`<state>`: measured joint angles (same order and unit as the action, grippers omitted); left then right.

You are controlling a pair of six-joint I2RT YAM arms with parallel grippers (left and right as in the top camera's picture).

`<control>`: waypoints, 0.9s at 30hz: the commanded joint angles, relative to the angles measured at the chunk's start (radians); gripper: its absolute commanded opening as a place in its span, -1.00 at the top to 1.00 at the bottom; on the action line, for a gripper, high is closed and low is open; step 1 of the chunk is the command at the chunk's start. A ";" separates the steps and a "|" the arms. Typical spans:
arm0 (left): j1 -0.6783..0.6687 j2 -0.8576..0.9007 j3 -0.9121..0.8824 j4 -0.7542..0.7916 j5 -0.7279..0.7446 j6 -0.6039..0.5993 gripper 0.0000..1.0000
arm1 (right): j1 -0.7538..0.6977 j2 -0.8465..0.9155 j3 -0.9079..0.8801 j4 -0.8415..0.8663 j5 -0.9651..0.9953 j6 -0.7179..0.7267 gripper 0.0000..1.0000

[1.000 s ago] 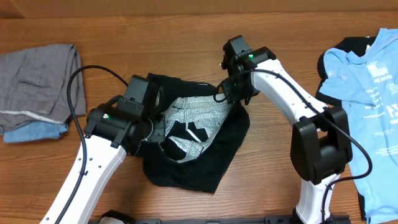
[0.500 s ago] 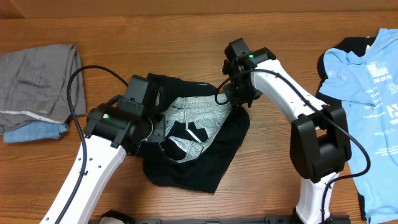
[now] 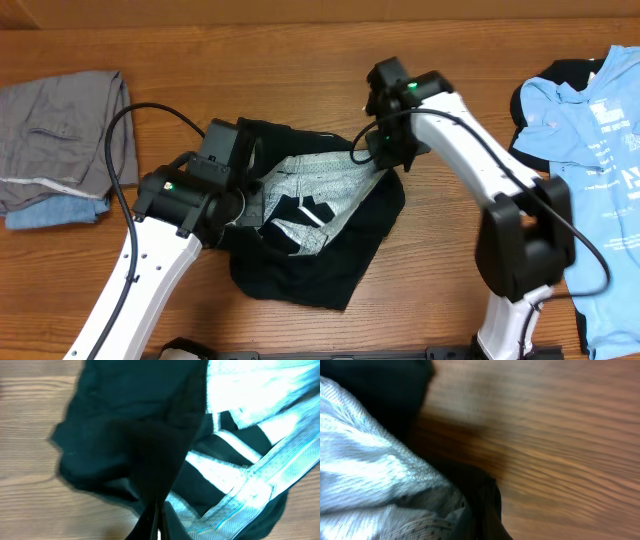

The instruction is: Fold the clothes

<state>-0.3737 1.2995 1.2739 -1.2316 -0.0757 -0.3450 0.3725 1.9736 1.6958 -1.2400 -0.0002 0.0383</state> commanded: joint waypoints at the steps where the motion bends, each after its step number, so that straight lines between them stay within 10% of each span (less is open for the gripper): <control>1: -0.005 -0.006 0.200 -0.087 -0.164 0.002 0.92 | -0.090 -0.263 0.106 -0.064 0.008 0.078 0.92; 13: -0.005 -0.006 0.718 -0.226 -0.251 0.001 0.92 | -0.343 -0.807 0.137 -0.098 -0.013 0.097 0.92; 27: -0.005 -0.108 1.176 -0.222 -0.257 -0.012 0.92 | -0.343 -0.879 0.709 -0.209 -0.055 0.117 0.93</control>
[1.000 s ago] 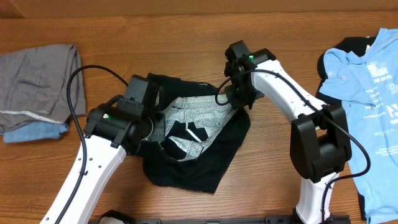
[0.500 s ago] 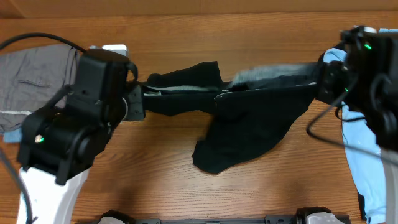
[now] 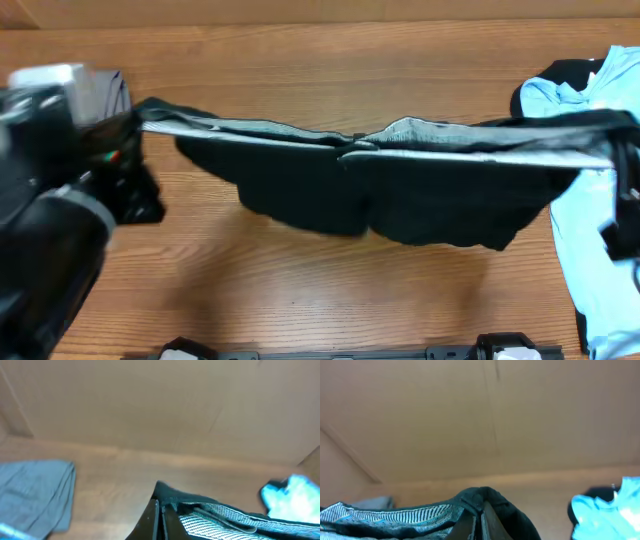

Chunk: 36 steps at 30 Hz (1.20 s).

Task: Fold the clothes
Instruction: 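Lift the waistband with both grippers and spread the shorts flat forward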

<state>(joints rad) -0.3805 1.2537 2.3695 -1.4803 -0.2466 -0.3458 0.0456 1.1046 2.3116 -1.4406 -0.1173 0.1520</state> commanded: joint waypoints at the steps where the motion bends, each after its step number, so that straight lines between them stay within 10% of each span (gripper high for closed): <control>1: 0.002 -0.076 0.091 0.040 -0.086 -0.019 0.92 | -0.016 -0.010 0.108 -0.014 0.062 0.006 0.93; 20: 0.002 -0.163 0.101 0.041 -0.086 -0.063 0.92 | -0.016 -0.010 0.123 -0.072 0.014 0.005 0.93; 36: 0.002 -0.186 0.227 -0.139 0.196 -0.109 0.92 | -0.016 -0.010 0.275 -0.209 -0.071 0.062 0.92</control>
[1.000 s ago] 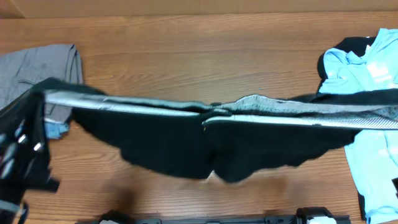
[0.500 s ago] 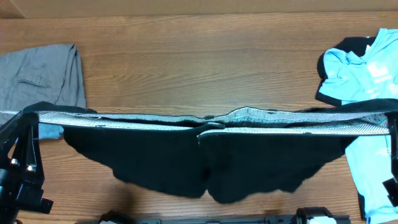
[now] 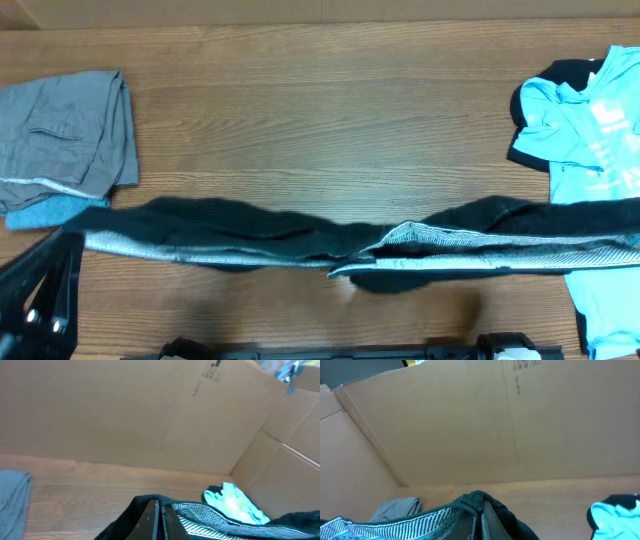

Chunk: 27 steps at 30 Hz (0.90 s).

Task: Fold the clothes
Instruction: 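Lift the waistband with both grippers and spread the shorts flat forward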

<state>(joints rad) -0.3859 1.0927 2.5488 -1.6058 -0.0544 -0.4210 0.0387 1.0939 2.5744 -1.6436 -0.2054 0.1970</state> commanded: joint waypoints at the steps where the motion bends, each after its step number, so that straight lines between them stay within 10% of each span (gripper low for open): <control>1: 0.008 -0.029 0.056 -0.021 0.003 -0.039 0.92 | -0.009 0.001 0.012 -0.012 0.016 0.017 0.92; 14: 0.008 -0.013 -0.203 -0.040 -0.156 -0.055 0.92 | -0.009 0.076 -0.234 -0.043 0.020 0.062 0.92; 27: 0.046 0.489 -0.615 0.434 -0.186 -0.023 0.92 | -0.006 0.624 -0.338 0.213 0.020 0.009 0.92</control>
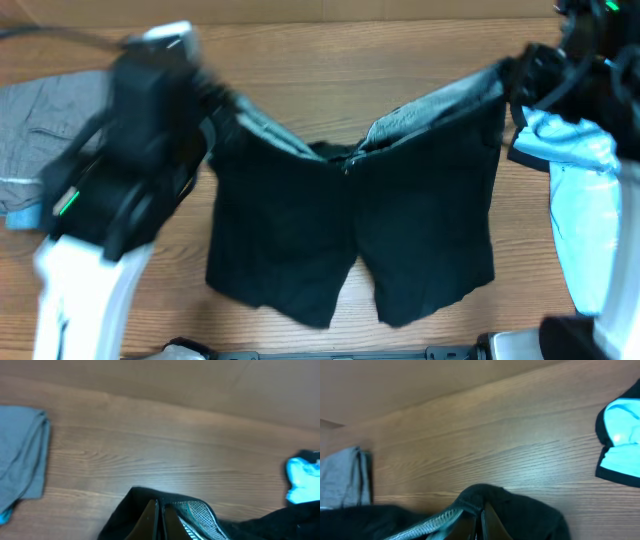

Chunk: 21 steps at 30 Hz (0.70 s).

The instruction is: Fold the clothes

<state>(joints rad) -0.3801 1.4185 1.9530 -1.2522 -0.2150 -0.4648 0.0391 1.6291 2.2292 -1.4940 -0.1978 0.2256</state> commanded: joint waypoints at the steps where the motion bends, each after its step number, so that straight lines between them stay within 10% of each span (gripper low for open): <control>1: 0.055 0.217 -0.019 0.113 -0.019 0.023 0.92 | -0.006 0.138 0.008 0.095 0.013 -0.020 0.92; 11: 0.248 0.783 -0.019 0.532 0.309 0.085 0.92 | -0.006 0.544 0.007 0.423 0.013 -0.034 0.92; 18: 0.258 0.857 -0.019 0.776 0.321 0.130 0.67 | -0.006 0.663 0.007 0.608 0.044 -0.059 0.92; 20: 0.258 0.857 -0.019 0.821 0.324 0.140 0.34 | -0.006 0.674 0.006 0.646 0.051 -0.067 0.51; 21: 0.258 0.857 -0.019 0.848 0.338 0.156 -0.48 | -0.006 0.678 0.004 0.669 0.051 -0.070 -0.06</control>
<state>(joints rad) -0.1181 2.2856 1.9236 -0.4591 0.0868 -0.3538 0.0391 2.2967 2.2280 -0.8803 -0.1661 0.1852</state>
